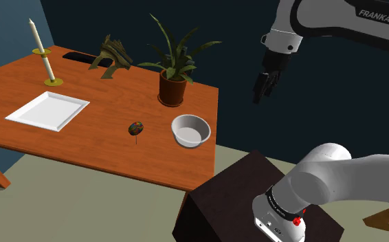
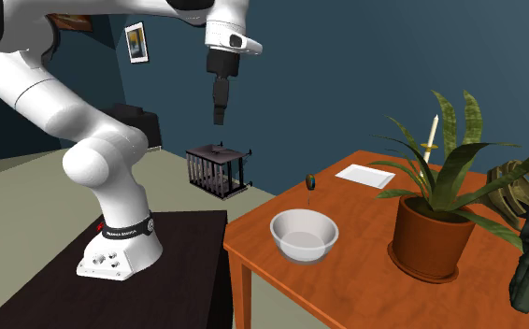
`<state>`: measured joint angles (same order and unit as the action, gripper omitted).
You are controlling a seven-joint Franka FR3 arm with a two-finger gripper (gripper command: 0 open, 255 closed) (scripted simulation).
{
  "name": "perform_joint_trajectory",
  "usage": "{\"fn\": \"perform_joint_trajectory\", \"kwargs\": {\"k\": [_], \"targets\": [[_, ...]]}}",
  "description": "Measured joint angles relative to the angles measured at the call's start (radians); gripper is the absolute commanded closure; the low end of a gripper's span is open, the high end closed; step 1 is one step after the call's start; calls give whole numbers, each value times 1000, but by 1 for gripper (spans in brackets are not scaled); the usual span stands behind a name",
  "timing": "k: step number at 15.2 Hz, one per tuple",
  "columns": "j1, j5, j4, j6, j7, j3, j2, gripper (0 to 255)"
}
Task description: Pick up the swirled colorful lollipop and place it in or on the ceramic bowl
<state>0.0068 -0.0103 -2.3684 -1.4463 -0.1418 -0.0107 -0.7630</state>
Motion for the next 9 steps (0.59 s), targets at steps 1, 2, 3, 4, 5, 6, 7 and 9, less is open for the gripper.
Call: {"fn": "perform_joint_trajectory", "kwargs": {"k": [1, 2, 3, 4, 5, 6, 7, 9], "targets": [[0, 0, 0, 0, 0, 0, 0, 0], [2, -5, -2, -12, 6, -6, 8, 0], [6, -14, -13, -36, 18, -17, 19, 0], [11, -24, -13, -58, 33, -31, 38, 0], [16, -34, -27, -87, 46, -43, 50, 0], [19, -40, -31, -118, 56, -53, 73, 0], [22, -47, -34, -150, 66, -63, 97, 0], [30, -61, -42, -214, 91, -87, 145, 0]]}}
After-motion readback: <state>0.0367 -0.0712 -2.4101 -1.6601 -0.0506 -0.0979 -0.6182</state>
